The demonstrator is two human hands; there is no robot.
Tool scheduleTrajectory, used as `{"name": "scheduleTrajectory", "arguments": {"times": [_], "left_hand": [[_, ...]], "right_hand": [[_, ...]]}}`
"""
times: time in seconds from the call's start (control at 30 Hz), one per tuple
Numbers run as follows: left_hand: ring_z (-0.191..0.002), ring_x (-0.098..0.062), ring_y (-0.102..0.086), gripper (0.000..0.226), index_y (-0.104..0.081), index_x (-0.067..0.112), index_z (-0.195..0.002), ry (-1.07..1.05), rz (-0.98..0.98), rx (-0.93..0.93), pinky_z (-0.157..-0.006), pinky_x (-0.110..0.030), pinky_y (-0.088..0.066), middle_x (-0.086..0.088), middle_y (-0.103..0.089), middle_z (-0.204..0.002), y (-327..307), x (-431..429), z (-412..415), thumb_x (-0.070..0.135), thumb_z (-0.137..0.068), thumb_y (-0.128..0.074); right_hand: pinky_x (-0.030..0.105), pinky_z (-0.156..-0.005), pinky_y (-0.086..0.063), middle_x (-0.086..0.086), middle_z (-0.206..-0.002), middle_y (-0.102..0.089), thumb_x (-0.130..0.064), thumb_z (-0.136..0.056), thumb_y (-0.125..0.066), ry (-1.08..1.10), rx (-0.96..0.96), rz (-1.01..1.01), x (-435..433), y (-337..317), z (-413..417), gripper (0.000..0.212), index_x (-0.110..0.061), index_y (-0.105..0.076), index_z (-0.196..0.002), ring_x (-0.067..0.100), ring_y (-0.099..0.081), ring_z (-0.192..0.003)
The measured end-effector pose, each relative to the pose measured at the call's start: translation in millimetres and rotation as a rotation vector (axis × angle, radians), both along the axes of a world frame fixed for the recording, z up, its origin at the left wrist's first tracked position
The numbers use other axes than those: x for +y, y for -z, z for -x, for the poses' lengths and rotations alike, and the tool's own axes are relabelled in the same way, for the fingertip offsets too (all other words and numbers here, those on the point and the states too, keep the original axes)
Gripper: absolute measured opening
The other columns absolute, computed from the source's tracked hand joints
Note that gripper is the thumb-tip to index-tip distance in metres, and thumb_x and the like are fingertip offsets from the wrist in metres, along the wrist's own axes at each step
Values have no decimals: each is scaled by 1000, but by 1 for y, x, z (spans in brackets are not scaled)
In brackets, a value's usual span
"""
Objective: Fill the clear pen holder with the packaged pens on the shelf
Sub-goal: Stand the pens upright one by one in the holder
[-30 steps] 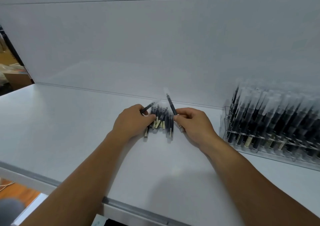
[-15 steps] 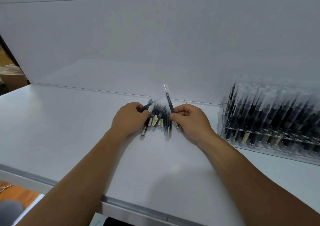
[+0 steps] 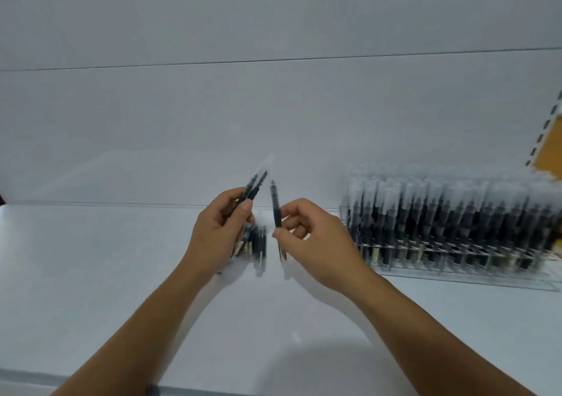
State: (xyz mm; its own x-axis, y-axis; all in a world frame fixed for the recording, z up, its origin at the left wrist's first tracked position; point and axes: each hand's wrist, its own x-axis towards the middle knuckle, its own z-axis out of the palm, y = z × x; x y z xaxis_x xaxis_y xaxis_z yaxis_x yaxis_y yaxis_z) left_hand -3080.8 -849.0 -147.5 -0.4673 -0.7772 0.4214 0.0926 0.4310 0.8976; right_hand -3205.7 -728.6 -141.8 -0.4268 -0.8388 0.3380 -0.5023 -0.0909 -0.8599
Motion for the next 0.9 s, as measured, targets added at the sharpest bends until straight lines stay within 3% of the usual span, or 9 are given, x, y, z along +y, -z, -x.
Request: {"name": "scheduleTrajectory", "arguments": {"times": [0.1,0.2,0.27,0.4,0.5,0.7,0.8,0.9], "left_hand": [[-47,-9,-39,16,-65,19,-107,100,-70,81,-48,-15,-37,4,-61,-65,-4,25,15,13,-96,-55],[-49,-10,-36,16,-66,19,-106,203,-112,121,-48,-15,-34,1,-62,-70,-3,50,34,15,-96,-54],[-50,-10,-38,16,-66,21,-106,258,-167,143,-50,-15,-34,3,-62,-72,-3,65,49,18,-96,-54],[-49,-8,-40,13,-66,21,-101,354,-302,236,-51,-14,-36,4,-64,-73,-7,89,76,23,-93,-55],[-47,-8,-40,20,-65,17,-100,410,-357,282,-47,-13,-36,1,-67,-74,-1,102,85,27,-83,-59],[-42,-8,-33,25,-66,12,-98,438,-443,256,-44,-12,-33,-5,-67,-71,14,108,81,23,-77,-63],[-42,-8,-34,22,-66,10,-98,460,-434,233,-45,-13,-33,-6,-67,-70,15,109,81,19,-78,-63],[-42,-8,-34,20,-66,8,-96,480,-433,219,-44,-13,-33,-6,-67,-70,16,111,82,16,-78,-62]], "right_hand": [[26,-66,-52,-8,-75,-67,-19,-86,-71,32,-4,41,37,0,15,13,-30,-63,-86,7,-57,-65],[41,-69,-53,12,-80,-67,-16,-87,-71,109,-51,96,73,-5,36,9,-23,-67,-83,30,-59,-71],[38,-64,-53,13,-77,-66,-20,-88,-71,190,-52,120,93,-12,53,4,-22,-70,-85,30,-60,-70],[21,-63,-54,5,-80,-69,-18,-89,-69,335,-95,203,114,-24,83,7,-25,-68,-89,12,-65,-69],[23,-67,-56,3,-84,-71,-14,-90,-67,374,-93,220,117,-28,94,10,-23,-65,-95,12,-69,-72],[29,-71,-57,-1,-78,-69,-20,-88,-70,453,65,156,111,-22,102,12,-30,-63,-87,23,-68,-75],[30,-73,-57,-6,-77,-68,-25,-88,-71,481,153,100,108,-19,106,14,-34,-61,-85,20,-66,-73],[27,-70,-56,-8,-75,-67,-28,-87,-72,498,201,60,108,-17,109,8,-28,-64,-89,15,-63,-67]]}}
